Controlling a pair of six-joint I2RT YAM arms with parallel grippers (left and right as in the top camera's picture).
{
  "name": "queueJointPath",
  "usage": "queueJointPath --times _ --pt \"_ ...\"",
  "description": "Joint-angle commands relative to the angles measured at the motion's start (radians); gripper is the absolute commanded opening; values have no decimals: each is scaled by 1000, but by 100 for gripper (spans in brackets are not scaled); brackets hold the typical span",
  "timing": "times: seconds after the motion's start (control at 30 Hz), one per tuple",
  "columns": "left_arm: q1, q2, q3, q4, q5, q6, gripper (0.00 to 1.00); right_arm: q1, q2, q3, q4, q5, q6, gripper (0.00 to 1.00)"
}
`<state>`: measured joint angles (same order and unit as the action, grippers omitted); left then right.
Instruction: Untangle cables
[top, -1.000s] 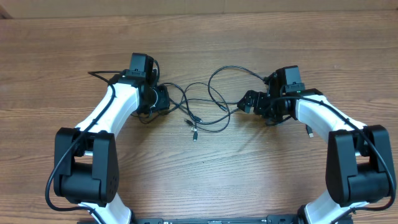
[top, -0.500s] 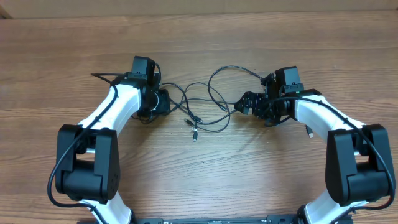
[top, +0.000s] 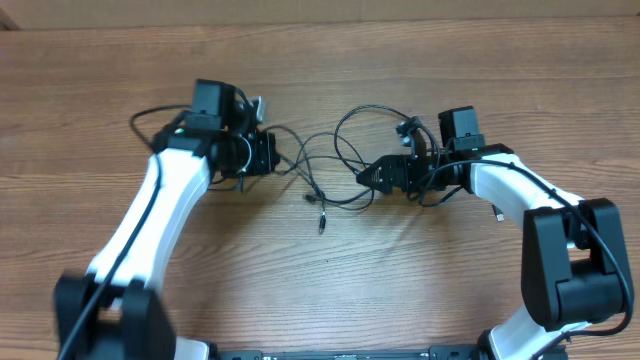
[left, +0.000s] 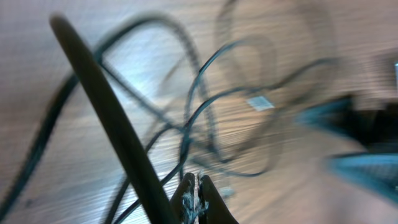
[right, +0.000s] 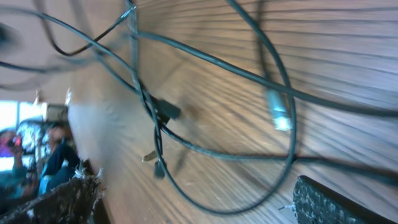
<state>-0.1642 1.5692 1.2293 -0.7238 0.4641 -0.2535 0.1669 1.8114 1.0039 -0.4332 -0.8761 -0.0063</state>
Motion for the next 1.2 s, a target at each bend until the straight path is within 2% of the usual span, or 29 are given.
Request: queueJointPath --times 0.0,0.17,0.33,0.43,0.6,0.73,1.17 --pt "-8 -142 32 34 188 25 4 47 12 -15 19 -68 -51 100" --pt "-9 -252 32 58 300 11 4 110 12 -15 49 -67 -51 100" --pt "-15 -275 32 18 333 11 4 150 12 -15 66 -68 -51 100" --pt "-21 -265 31 -29 305 68 4 154 12 -15 67 -91 -52 100" --pt "-27 -239 29 -122 291 135 4 152 12 -15 61 -286 -142 100" --pt "-66 -199 29 -183 291 174 4 152 12 -15 64 -293 -142 100" --pt "-224 -46 29 -137 311 179 4 152 12 -15 69 -285 -141 100"
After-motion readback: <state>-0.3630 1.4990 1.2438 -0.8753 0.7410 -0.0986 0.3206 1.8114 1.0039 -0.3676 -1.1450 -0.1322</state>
